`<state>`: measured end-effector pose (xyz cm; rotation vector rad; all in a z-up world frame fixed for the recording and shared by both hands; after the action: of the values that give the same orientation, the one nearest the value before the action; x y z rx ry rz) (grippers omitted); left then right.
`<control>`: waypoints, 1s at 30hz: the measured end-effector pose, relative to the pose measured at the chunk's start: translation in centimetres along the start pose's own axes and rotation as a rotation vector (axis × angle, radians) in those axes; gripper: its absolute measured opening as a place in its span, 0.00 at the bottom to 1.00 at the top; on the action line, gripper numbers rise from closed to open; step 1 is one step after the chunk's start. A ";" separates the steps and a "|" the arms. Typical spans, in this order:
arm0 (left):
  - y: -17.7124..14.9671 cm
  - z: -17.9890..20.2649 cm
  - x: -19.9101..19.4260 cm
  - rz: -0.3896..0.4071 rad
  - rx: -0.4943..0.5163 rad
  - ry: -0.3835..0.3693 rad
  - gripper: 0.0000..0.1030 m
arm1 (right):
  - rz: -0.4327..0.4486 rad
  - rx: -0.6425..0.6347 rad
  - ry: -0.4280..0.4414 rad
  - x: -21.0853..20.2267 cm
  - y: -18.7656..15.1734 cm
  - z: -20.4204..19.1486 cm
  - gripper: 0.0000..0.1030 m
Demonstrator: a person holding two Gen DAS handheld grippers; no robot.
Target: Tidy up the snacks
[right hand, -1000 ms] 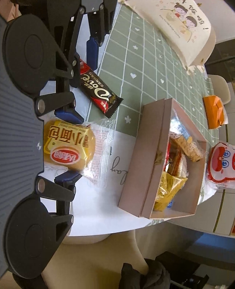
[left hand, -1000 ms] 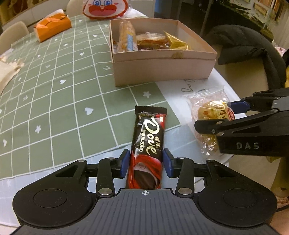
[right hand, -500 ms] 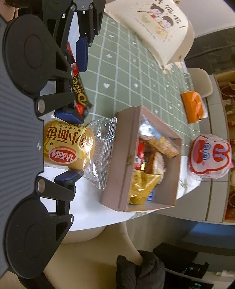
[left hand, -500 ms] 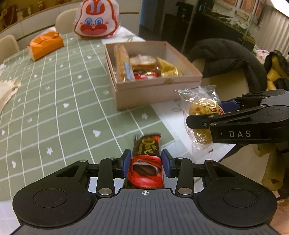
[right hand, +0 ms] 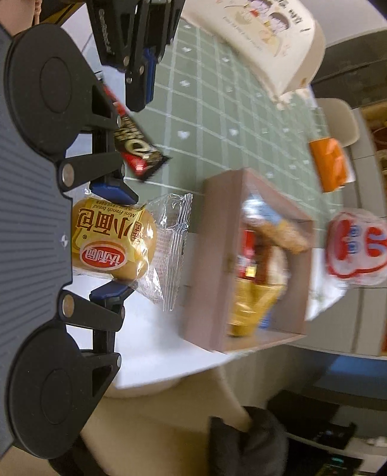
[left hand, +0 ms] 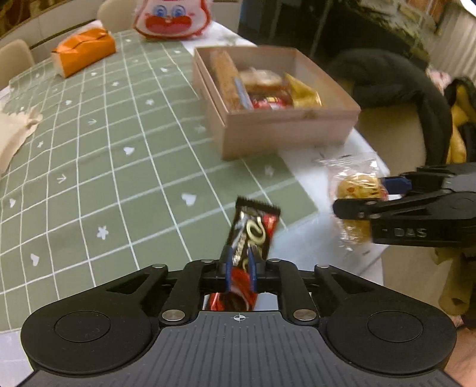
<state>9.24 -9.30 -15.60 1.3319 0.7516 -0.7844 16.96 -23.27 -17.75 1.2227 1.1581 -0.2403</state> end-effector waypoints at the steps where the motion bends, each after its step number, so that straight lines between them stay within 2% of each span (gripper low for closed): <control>1: -0.3 0.3 0.0 -0.007 0.029 0.005 0.16 | -0.016 0.007 0.007 0.6 -0.5 -0.1 0.53; 5: -1.4 1.8 0.4 -0.048 0.152 0.052 0.16 | -0.051 0.035 0.017 2.6 -1.8 -0.2 0.54; 9: -2.7 3.1 1.8 -0.119 0.255 0.077 0.19 | -0.035 0.040 0.039 3.0 -2.0 -0.2 0.66; 10: -2.7 3.3 1.7 -0.107 0.271 0.077 0.21 | -0.031 0.046 0.044 3.0 -2.0 -0.1 0.66; 12: -2.8 3.7 1.9 -0.124 0.282 0.064 0.33 | -0.025 0.055 0.049 3.0 -1.9 0.0 0.66; 14: -2.9 4.2 2.1 -0.137 0.274 0.030 0.55 | -0.019 0.067 0.058 2.9 -1.9 0.3 0.66; 16: -2.9 4.6 2.4 -0.154 0.264 -0.010 0.69 | -0.015 0.070 0.066 2.9 -1.9 0.4 0.67; 18: -2.7 4.6 2.4 -0.151 0.241 -0.021 0.69 | -0.012 0.064 0.070 2.9 -1.9 0.4 0.68; 19: -2.4 4.3 2.3 -0.136 0.223 -0.021 0.64 | -0.011 0.059 0.070 2.8 -2.0 0.3 0.68; 20: -2.0 3.8 2.2 -0.120 0.197 -0.010 0.62 | -0.010 0.054 0.070 2.8 -2.0 0.3 0.68; 23: -0.9 2.2 2.7 -0.097 0.152 0.060 0.61 | -0.003 0.046 0.072 2.8 -2.1 0.3 0.68; 25: 0.0 1.5 3.5 -0.093 0.123 0.049 0.59 | -0.003 0.048 0.072 2.8 -2.1 0.3 0.68; 27: 0.0 1.3 4.7 -0.134 0.100 0.012 0.54 | -0.006 0.048 0.073 2.9 -2.0 0.3 0.69; 30: 0.0 1.5 4.7 -0.134 0.139 0.012 0.51 | -0.008 0.036 0.066 2.8 -2.1 0.1 0.69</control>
<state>11.86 -11.13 -19.40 1.4222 0.8137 -0.9500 16.86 -23.05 -21.29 1.2658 1.2209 -0.2292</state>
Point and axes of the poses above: each gripper's, at about its wrist camera, not at the fingertips, and x roughly the way its jaws point, z to its right, y to its top, the point moved 7 cm from there along x, roughly the way its jaws point, and after that the axes turned 3 degrees about z, right-handed, at the moved point
